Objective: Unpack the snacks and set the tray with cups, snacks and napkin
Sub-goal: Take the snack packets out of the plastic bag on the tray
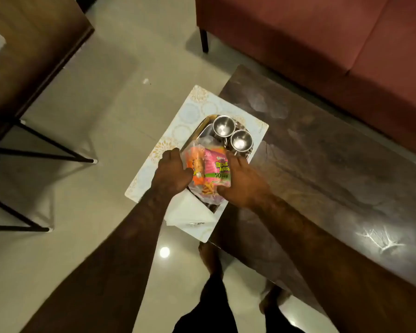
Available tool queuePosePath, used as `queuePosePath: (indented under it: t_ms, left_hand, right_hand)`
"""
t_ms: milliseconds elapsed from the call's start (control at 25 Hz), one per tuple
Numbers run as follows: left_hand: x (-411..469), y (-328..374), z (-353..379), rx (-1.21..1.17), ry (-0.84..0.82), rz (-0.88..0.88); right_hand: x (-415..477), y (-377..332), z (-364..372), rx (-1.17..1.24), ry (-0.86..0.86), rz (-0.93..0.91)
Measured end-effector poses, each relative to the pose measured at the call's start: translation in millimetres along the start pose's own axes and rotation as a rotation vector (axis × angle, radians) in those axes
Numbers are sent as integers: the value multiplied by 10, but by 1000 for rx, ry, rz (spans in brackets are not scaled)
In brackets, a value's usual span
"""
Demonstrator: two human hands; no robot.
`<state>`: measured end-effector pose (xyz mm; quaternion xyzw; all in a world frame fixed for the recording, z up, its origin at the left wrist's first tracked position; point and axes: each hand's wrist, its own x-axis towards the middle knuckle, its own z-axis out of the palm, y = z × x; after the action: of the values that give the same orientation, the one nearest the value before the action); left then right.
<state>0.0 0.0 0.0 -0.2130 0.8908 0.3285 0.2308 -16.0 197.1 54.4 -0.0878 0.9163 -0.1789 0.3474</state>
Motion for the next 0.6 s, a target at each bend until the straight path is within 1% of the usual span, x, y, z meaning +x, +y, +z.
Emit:
queuePosePath:
  t_ms: [120,160,280,400,480,600]
  left_hand:
    - [68,-87,42,-84,-19,-24]
    - [63,-93,34,-138,-29,-65]
    - [86,-84,40,-361,-72,-179]
    - [80,6,-16,-523,-117,-185]
    - [53,90,-20,-664,-96,-181]
    - [36,167,-90,-935,-77,-200]
  right_hand:
    - [136,-92,204,-7,-32,-2]
    - [156,-138,255,-10,-54,11]
    - [272,-201,421,-4,-26,63]
    - [337,-239,463,23,-23,112]
    - [352,-244,467,20,-8,127]
    - [338,-201,377,116,79,151]
